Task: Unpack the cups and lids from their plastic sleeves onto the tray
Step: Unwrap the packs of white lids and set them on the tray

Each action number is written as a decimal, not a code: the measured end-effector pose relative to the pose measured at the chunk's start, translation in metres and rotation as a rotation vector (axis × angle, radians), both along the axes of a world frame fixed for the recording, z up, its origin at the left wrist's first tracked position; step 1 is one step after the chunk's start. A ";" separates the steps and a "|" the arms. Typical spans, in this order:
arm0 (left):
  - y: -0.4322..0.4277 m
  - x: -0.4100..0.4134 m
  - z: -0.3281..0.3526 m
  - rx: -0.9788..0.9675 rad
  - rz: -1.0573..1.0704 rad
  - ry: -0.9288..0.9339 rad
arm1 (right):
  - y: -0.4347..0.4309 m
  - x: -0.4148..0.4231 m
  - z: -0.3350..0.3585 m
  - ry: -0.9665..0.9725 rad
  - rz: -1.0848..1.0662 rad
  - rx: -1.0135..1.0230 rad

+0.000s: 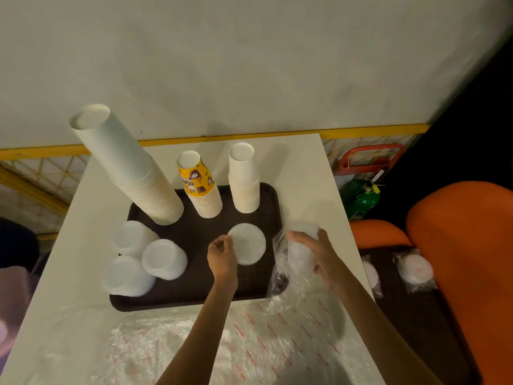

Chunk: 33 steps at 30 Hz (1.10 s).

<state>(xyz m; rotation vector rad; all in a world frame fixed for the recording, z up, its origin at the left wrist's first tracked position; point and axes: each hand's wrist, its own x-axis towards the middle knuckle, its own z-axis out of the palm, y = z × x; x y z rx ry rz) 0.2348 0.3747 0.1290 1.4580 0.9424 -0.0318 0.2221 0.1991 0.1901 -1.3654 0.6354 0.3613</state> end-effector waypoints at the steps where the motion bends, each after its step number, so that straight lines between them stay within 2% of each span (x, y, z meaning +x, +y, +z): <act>1: -0.002 0.003 -0.007 0.014 -0.015 0.032 | -0.003 0.002 -0.002 -0.004 0.006 -0.013; 5: -0.009 0.022 -0.022 0.040 -0.048 0.073 | -0.012 0.012 -0.007 -0.006 0.054 -0.052; 10: -0.015 0.047 -0.030 0.172 -0.159 0.041 | -0.021 0.024 -0.010 0.002 0.108 -0.089; 16: -0.013 0.035 -0.047 0.548 -0.492 -0.017 | -0.023 0.032 -0.016 0.020 0.111 -0.035; 20: -0.017 0.029 -0.052 0.779 -0.719 0.054 | -0.020 0.033 -0.021 0.015 0.110 -0.020; 25: -0.024 0.038 -0.057 0.873 -0.815 0.148 | -0.023 0.031 -0.024 0.002 0.077 -0.053; 33: -0.038 0.045 -0.053 0.885 -0.779 0.150 | -0.021 0.031 -0.029 0.027 0.087 -0.073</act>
